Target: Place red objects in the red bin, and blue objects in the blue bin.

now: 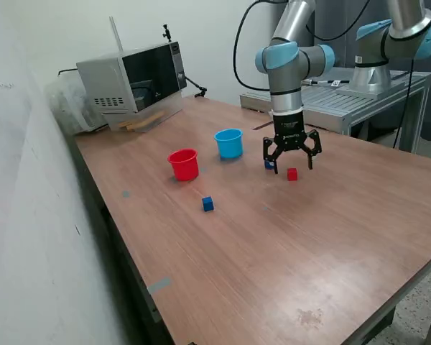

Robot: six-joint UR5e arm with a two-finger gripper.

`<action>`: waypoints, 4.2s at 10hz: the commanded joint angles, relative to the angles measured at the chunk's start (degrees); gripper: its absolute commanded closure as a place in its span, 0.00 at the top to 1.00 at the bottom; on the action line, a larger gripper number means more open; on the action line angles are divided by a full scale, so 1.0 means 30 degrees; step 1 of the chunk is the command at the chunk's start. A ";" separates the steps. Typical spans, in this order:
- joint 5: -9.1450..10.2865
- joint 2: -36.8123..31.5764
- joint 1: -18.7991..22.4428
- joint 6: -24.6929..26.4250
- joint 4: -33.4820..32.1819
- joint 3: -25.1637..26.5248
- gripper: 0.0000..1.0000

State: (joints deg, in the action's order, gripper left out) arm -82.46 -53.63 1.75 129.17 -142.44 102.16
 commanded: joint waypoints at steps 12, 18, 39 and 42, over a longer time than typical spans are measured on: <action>-0.0139 0.0241 -0.0289 -0.0459 0.0020 0.0109 0.00; -0.1193 -0.0108 -0.0668 -0.0430 0.0049 -0.0765 0.00; -0.4645 0.3289 -0.5007 0.4726 0.1221 -0.8830 1.00; -0.4944 0.0781 -0.4305 0.7091 0.1368 -0.6665 1.00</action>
State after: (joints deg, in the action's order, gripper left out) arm -96.16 -45.87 -12.58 145.37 -138.66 77.84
